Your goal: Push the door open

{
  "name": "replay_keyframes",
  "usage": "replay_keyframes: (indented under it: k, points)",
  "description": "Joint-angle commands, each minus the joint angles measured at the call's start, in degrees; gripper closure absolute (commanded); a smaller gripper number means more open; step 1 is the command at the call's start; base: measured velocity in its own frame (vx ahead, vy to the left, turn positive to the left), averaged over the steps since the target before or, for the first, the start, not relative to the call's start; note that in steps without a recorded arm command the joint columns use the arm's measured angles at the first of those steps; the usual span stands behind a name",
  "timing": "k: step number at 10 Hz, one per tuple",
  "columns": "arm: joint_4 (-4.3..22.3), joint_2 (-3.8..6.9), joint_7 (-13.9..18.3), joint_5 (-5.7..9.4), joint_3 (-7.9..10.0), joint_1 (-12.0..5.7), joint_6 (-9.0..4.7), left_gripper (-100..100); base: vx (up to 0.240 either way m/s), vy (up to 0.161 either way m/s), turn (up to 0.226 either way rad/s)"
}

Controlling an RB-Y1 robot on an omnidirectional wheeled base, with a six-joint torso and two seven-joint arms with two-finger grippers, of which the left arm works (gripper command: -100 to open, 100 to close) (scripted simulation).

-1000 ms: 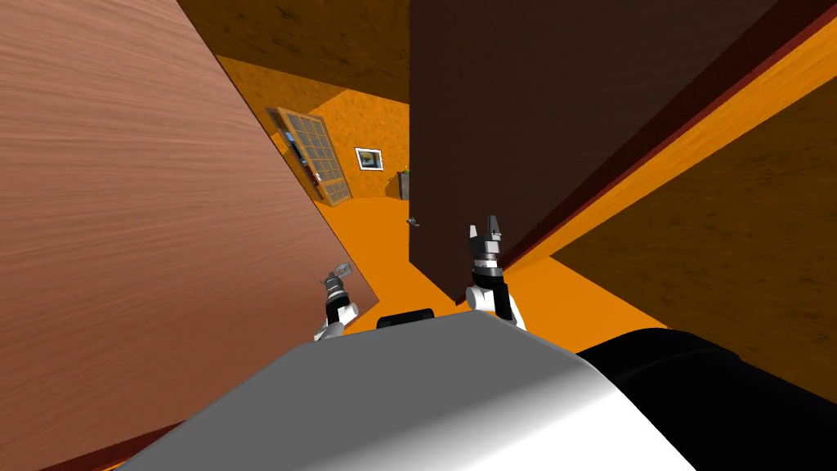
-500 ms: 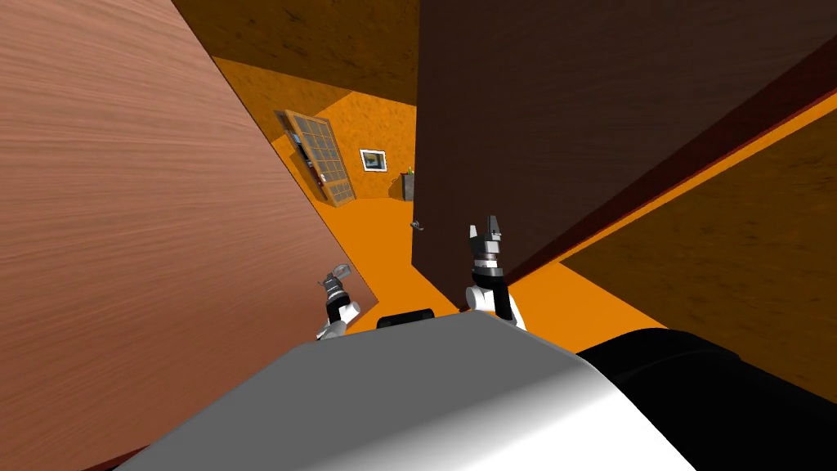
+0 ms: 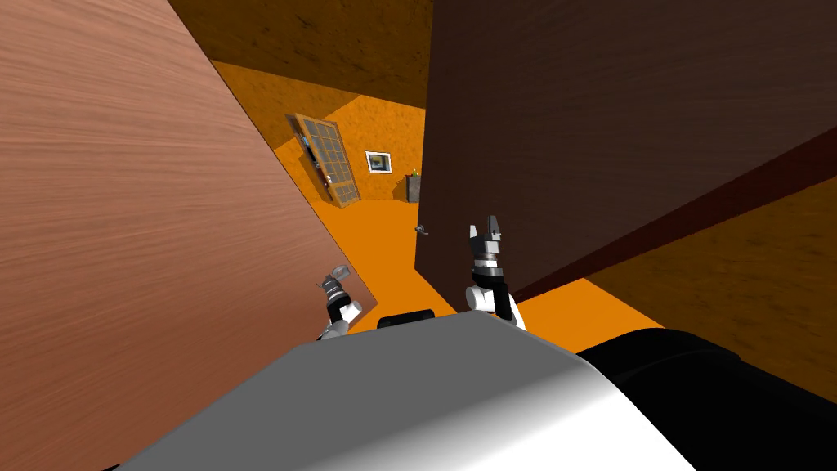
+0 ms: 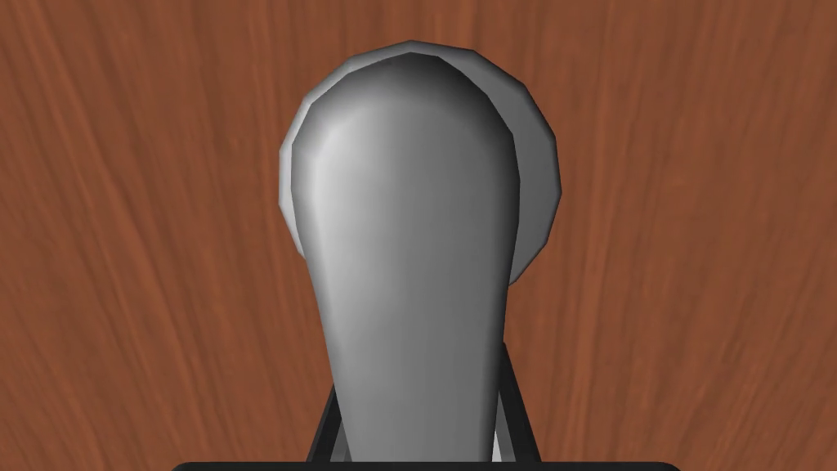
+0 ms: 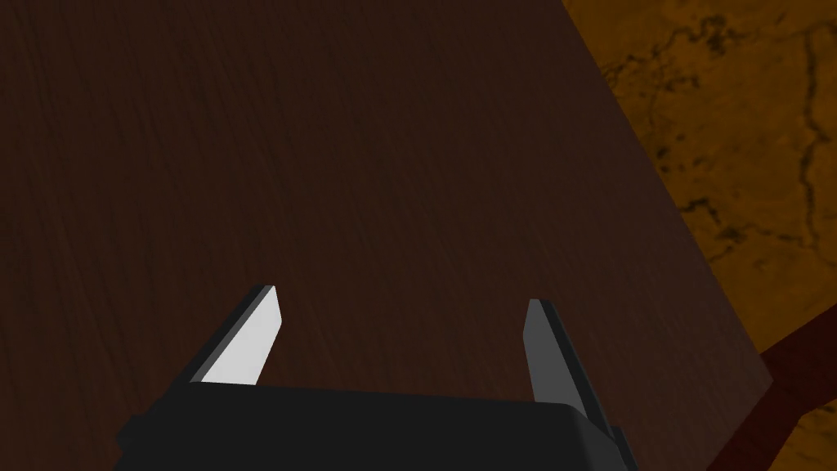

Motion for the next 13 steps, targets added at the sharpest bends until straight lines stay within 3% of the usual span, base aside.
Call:
replay_keyframes:
  k: [1, 2, 3, 4, 5, 7, 9, 10, 11, 12, 13]
  points:
    - [-0.48, -0.73, -0.89, 0.57, 1.04, -0.37, -0.26, 100, 0.185, -0.023, 0.078]
    - [-0.48, -1.18, -1.22, 0.77, 1.41, -0.45, -0.3, 100, 0.178, 0.016, 0.072]
    - [-0.21, -0.82, -1.0, 0.7, 1.33, 0.05, -0.13, 100, 0.073, 0.022, 0.033]
    - [-1.37, 1.07, -1.72, 1.69, 3.39, 0.43, -0.06, 100, 0.063, 0.084, -0.136]
    - [-1.66, 1.37, -1.9, 1.94, 3.92, 0.53, -0.03, 100, 0.094, 0.108, -0.138]
    - [-1.66, 1.37, -1.9, 1.94, 3.92, 0.53, -0.03, 100, 0.054, 0.054, 0.001]
    - [-2.66, 2.03, -2.51, 2.77, 5.68, 0.86, 0.09, 100, 0.046, 0.032, -0.072]
    - [-3.44, 2.03, -2.51, 2.77, 5.68, 0.86, 0.09, 100, 0.058, 0.046, -0.041]
    - [-5.34, 1.99, -2.51, 2.77, 5.68, 0.86, 1.5, 100, 0.028, 0.029, 0.01]
    - [-3.02, 2.03, -2.51, 2.77, 5.68, 0.86, 0.61, 100, 0.013, 0.029, 0.013]
    - [-2.66, 2.03, -2.51, 2.77, 5.68, 0.86, 0.09, 100, 0.01, 0.015, 0.006]
